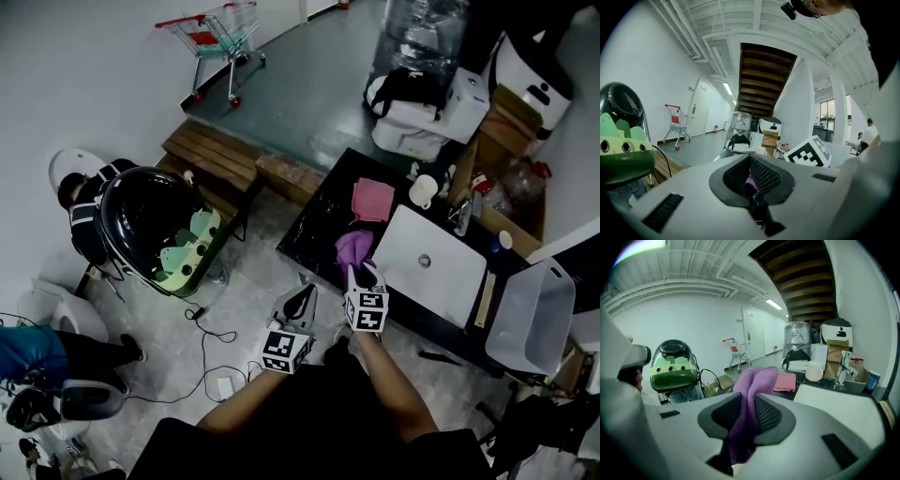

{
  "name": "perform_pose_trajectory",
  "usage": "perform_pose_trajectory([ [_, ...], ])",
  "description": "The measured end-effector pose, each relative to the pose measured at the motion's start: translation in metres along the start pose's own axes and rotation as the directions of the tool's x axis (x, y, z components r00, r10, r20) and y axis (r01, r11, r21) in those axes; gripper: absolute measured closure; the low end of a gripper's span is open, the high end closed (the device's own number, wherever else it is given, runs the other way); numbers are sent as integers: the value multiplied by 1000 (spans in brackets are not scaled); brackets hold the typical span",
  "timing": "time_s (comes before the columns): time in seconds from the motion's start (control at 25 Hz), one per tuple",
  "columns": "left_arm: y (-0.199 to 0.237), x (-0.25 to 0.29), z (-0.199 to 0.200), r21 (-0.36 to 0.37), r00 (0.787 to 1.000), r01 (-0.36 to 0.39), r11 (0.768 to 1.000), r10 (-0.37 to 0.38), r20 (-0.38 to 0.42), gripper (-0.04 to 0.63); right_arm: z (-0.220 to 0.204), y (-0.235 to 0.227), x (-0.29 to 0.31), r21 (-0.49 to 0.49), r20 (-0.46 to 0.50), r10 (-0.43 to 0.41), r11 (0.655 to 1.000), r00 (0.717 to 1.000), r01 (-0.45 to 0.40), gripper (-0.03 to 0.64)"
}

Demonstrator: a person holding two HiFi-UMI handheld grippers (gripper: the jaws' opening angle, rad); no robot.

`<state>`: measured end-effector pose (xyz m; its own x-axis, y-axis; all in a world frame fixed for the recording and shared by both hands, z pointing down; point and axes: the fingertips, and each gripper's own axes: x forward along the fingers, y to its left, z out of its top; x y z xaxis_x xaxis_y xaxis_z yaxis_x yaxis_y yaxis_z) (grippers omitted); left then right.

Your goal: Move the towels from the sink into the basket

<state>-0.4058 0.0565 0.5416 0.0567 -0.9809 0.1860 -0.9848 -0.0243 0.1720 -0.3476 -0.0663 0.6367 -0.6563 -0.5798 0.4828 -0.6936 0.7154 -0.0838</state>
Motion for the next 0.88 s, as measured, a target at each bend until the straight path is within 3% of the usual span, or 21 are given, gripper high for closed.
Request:
perform_pose_trajectory([
  [0.4, -20, -34, 0, -12, 995, 102, 995, -102, 17, 583, -4, 19, -93, 60, 79, -151, 987, 985, 146, 512],
  [0.56, -41, -44, 3, 27, 985, 173, 985, -173, 25, 583, -8, 26, -134, 42, 132, -220, 975, 967, 216, 512],
  [0.88, -88, -56, 5, -14, 960, 281, 960, -280, 28, 583, -9, 24, -197, 105, 171, -302, 952, 938, 287, 512],
])
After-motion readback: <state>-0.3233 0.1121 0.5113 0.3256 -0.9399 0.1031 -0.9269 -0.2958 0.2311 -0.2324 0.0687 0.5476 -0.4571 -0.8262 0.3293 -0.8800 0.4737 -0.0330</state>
